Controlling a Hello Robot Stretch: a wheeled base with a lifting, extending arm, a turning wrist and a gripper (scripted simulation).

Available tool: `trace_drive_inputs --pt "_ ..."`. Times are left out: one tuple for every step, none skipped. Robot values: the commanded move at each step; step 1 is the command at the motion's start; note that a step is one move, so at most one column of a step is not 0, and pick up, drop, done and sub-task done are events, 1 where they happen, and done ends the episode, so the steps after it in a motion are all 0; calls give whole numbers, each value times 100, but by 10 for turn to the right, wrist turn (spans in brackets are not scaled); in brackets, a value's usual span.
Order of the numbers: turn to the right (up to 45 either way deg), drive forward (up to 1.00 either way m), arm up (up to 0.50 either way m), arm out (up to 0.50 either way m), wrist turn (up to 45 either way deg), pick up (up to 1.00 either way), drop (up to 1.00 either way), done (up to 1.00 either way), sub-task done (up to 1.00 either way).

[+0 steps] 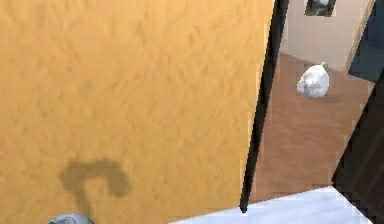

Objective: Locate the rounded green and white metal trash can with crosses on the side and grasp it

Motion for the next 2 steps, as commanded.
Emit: trace_drive_inputs --pt "0 5 0 0 0 0 0 0 0" --pt "-450 0 0 0 0 0 0 0 0"
